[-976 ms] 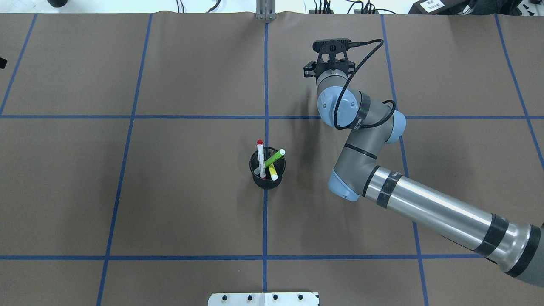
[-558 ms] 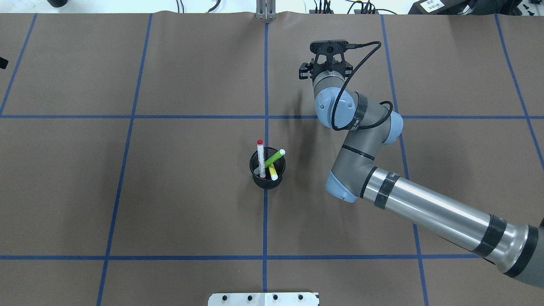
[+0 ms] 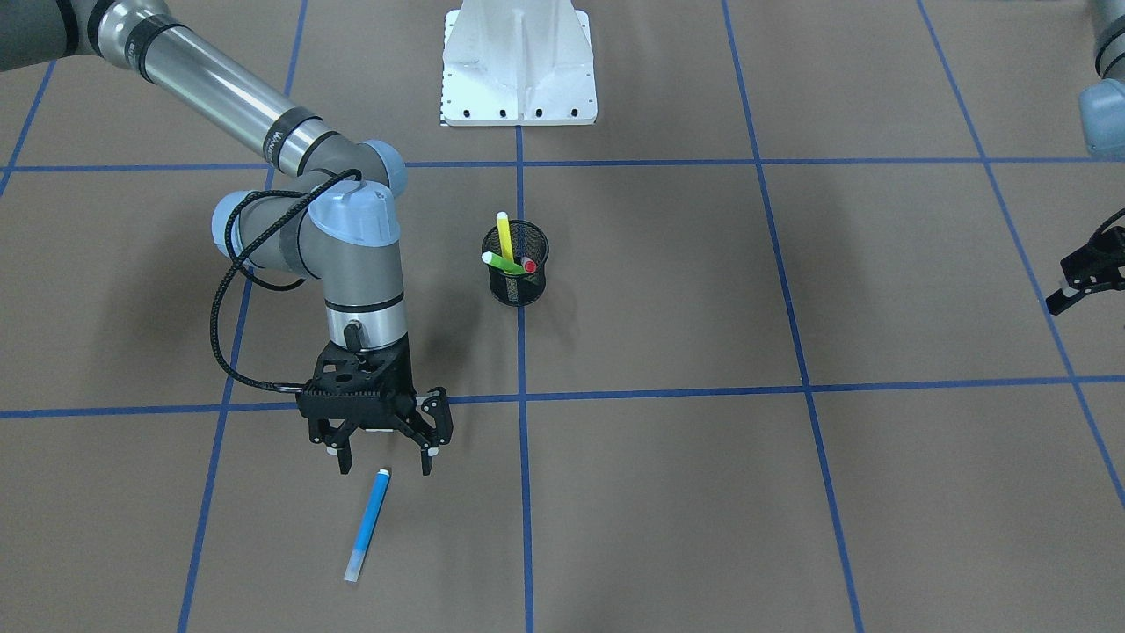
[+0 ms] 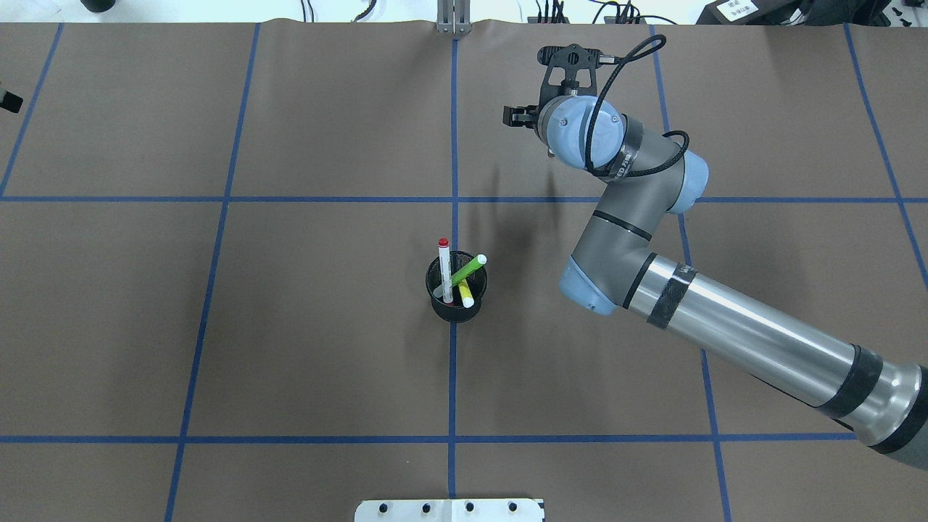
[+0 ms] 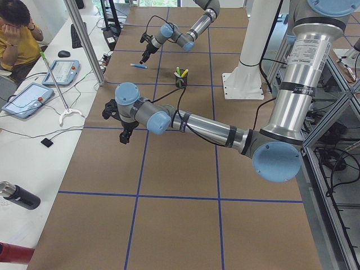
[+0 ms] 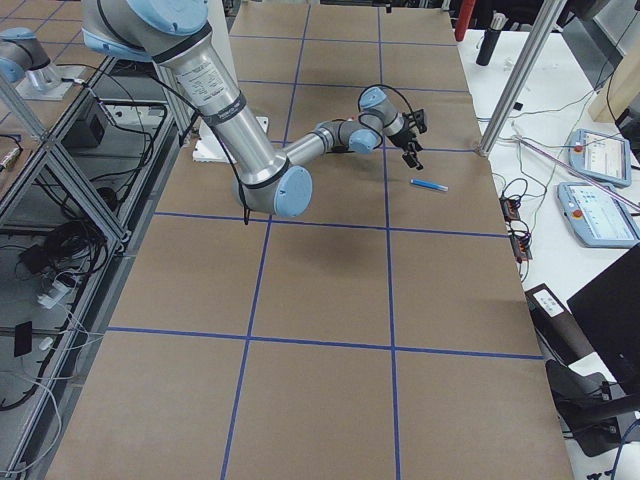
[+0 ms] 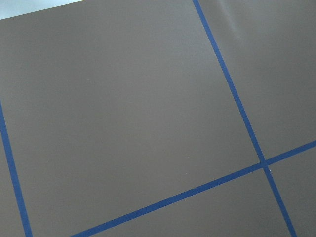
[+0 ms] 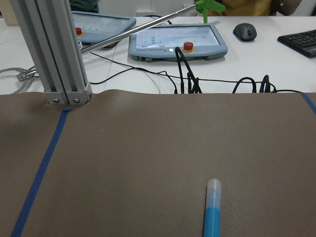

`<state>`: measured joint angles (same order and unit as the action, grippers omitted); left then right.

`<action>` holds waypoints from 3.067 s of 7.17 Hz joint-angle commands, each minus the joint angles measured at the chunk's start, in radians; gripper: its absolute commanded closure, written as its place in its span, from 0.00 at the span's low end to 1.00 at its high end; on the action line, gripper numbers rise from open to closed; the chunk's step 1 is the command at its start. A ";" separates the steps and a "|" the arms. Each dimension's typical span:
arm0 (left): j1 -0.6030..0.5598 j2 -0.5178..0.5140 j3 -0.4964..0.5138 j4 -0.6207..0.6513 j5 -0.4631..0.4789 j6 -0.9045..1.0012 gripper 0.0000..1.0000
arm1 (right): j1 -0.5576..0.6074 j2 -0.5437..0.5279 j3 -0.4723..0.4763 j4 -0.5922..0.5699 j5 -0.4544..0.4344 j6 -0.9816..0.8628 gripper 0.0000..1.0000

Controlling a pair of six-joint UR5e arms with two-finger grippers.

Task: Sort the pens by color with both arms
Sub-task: 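Lower the blue marker onto the table farther from the robot and release, then move the left gripper over the pen cup while the right gripper withdraws, then lower the left gripper and grasp the red-capped white marker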

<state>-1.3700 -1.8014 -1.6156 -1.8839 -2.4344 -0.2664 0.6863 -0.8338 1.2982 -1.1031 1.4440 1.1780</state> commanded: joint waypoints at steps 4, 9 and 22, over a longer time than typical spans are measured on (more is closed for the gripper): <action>0.263 -0.206 -0.015 -0.019 0.015 -0.584 0.00 | 0.156 -0.014 0.219 -0.389 0.553 -0.131 0.01; 0.477 -0.597 -0.004 0.466 0.132 -0.765 0.00 | 0.199 -0.155 0.368 -0.523 0.627 -0.383 0.01; 0.718 -0.823 0.303 0.529 0.235 -0.881 0.53 | 0.211 -0.188 0.369 -0.518 0.622 -0.442 0.01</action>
<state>-0.6565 -2.6257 -1.3092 -1.3714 -2.1997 -1.1474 0.8975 -1.0215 1.6680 -1.6214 2.0665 0.7363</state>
